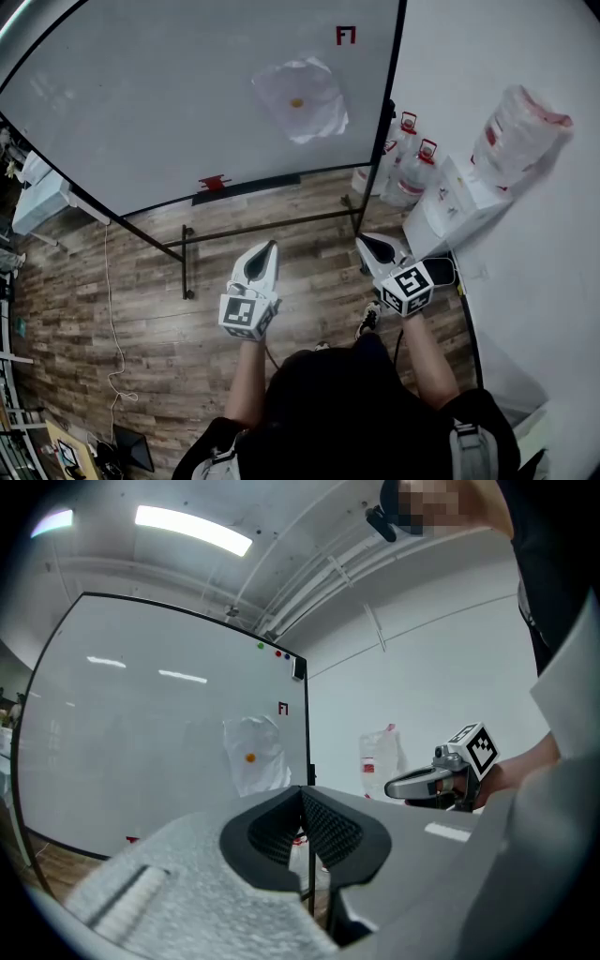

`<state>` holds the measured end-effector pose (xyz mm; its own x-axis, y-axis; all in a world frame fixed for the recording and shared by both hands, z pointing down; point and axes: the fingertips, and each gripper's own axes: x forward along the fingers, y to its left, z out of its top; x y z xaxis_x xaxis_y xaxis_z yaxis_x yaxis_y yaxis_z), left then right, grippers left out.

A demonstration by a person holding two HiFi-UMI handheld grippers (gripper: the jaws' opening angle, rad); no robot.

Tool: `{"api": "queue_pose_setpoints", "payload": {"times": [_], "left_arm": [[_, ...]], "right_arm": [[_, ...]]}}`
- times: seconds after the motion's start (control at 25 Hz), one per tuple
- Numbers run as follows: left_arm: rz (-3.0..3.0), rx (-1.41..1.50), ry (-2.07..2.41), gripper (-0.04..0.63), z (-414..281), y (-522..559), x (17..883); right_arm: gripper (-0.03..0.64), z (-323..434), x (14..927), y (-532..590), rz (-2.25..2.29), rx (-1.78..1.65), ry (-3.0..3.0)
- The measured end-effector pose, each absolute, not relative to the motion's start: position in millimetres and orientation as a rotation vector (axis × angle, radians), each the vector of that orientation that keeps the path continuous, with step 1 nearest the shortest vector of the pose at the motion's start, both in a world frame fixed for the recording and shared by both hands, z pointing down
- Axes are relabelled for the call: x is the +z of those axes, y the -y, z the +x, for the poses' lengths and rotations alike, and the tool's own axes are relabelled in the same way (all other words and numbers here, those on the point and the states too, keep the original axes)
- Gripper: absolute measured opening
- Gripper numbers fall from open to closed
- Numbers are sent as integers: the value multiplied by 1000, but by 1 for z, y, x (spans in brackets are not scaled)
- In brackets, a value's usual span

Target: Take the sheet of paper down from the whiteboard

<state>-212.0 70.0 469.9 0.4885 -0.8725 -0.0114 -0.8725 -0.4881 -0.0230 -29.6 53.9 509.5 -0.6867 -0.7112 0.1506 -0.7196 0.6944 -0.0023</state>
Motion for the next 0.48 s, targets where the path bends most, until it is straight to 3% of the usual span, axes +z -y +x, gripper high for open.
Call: {"api": "queue_pose_setpoints", "payload": {"times": [0.48], "left_arm": [[-2687, -49, -1612, 9, -206, -47, 476]], "right_arm": [[3, -20, 515, -26, 1164, 115, 2766]]}}
